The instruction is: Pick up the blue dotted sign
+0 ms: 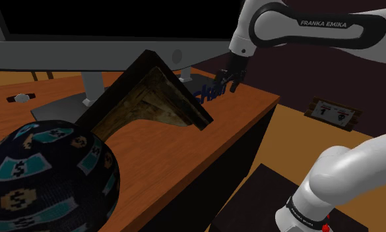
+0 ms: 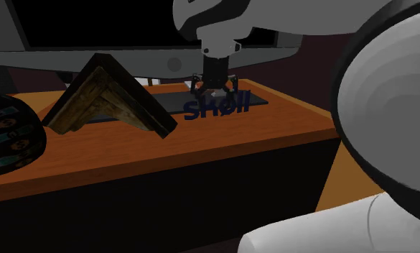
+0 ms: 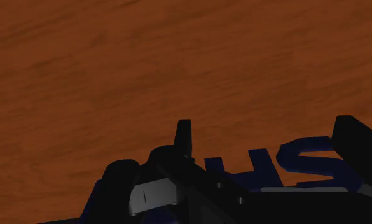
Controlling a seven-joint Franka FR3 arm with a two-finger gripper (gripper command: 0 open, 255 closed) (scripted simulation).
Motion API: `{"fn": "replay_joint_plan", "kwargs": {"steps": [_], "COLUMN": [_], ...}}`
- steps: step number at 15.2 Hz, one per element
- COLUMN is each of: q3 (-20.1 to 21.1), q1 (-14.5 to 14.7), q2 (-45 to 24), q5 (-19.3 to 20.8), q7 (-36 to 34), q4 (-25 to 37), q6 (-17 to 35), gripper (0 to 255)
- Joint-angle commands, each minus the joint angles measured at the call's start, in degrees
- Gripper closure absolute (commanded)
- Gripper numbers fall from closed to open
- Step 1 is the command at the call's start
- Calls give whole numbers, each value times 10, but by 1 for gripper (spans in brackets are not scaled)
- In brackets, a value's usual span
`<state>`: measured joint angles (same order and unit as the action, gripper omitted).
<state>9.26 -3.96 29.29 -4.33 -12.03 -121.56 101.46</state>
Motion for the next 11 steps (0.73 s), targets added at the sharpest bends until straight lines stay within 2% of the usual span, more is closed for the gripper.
{"fn": "replay_joint_plan", "kwargs": {"steps": [1, 7, 8, 11], "q3": [18, 61, 64, 63], "q1": [-7, -29, -30, -29], "q2": [-32, -139, -147, -141], "q5": [12, 69, 74, 73], "q7": [-33, -125, -132, -133], "q4": [36, 167, 177, 148], "q6": [12, 25, 25, 48], "gripper": [0, 0, 0, 0]}}
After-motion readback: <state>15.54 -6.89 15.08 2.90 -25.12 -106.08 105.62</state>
